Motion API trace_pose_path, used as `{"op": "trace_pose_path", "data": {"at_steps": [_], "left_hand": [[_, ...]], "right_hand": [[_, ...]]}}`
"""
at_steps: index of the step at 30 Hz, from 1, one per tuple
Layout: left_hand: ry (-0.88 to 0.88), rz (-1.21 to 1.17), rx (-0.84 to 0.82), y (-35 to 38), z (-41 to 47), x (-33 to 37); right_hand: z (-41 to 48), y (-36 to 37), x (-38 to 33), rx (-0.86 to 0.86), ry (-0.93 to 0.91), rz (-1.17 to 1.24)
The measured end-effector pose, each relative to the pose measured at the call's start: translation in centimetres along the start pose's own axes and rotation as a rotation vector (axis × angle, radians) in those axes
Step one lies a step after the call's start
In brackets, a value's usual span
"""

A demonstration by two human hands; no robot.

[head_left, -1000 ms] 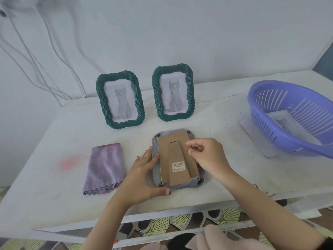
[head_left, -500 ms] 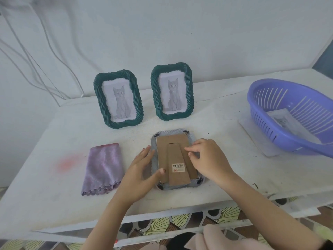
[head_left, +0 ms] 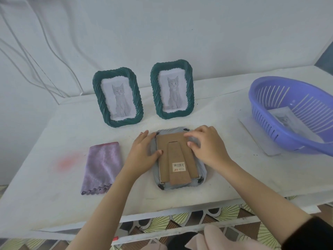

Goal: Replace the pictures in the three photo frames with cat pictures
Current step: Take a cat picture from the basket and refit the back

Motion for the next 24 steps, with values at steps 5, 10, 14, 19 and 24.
{"op": "trace_pose_path", "data": {"at_steps": [5, 10, 14, 19, 24], "left_hand": [[-0.01, 0.102, -0.14, 0.0, 0.7, -0.5], [0.003, 0.216, -0.178, 0.2, 0.9, -0.8], [-0.002, 0.224, -0.204, -0.2, 1.4, -0.7], [0.0, 0.13, -0.187, -0.6, 1.6, -0.5], [-0.021, 0.055, -0.199, -0.8, 1.7, -0.5]], "right_hand": [[0.9, 0.1, 0.6, -0.167, 0.034, -0.134], [1.1, 0.6, 0.6, -0.299, 0.0, -0.31], [1.1, 0.6, 0.7, -0.289, 0.013, -0.302], [1.5, 0.4, 0.9, -0.307, 0.029, -0.265], [1.6, 0.4, 1.0, -0.322, 0.054, -0.222]]}}
Point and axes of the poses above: each hand's wrist, its own z-axis towards the middle knuckle, its own y-axis out of the palm, x = y × z, the point moved 2 cm from there along z, towards the middle knuckle, and after that the axes turned 7 degrees about z, right-handed, at the moved point
